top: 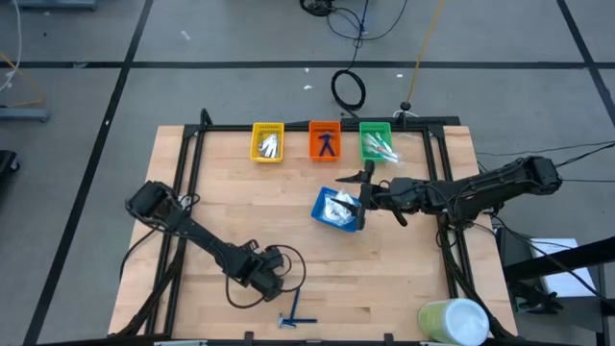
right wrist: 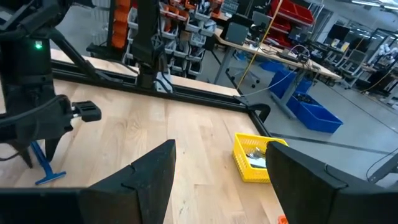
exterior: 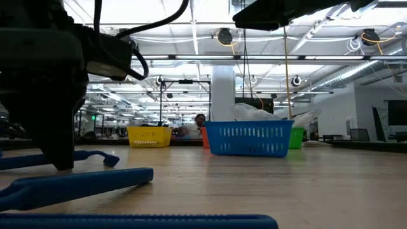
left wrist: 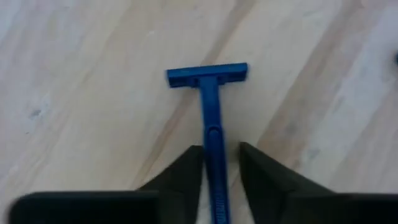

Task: Pick & Place Travel size toiletries
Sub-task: Put the blue razor into the orange basket

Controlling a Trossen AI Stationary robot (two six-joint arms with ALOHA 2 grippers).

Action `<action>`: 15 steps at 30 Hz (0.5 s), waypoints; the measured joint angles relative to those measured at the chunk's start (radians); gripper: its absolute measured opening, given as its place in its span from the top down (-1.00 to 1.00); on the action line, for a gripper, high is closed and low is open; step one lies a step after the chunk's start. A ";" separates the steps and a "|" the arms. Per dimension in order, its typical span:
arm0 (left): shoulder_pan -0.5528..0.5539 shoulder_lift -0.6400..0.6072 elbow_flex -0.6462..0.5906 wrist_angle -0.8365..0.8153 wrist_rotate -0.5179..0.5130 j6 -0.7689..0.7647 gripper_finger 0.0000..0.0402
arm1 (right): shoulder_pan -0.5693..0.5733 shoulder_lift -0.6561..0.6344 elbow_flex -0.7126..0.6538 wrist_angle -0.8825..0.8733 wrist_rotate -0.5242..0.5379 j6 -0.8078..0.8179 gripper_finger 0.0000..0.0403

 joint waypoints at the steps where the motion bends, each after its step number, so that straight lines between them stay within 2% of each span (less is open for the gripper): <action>1: 0.005 0.000 -0.004 -0.006 0.001 -0.014 0.55 | 0.000 0.000 0.000 -0.001 0.000 0.000 -0.18; 4: 0.016 0.001 -0.006 -0.025 0.014 -0.026 0.88 | 0.000 0.000 0.000 -0.001 -0.001 0.001 -0.18; 9: 0.020 -0.028 -0.011 0.013 -0.006 0.103 0.90 | 0.000 0.000 0.000 -0.002 -0.001 -0.003 -0.18; 11: 0.008 -0.059 -0.014 0.044 -0.078 0.173 0.94 | 0.001 -0.002 0.000 -0.003 -0.001 -0.022 -0.18; 15: -0.016 -0.204 -0.011 0.069 -0.279 0.347 0.93 | 0.008 -0.018 0.000 -0.002 -0.001 -0.049 -0.18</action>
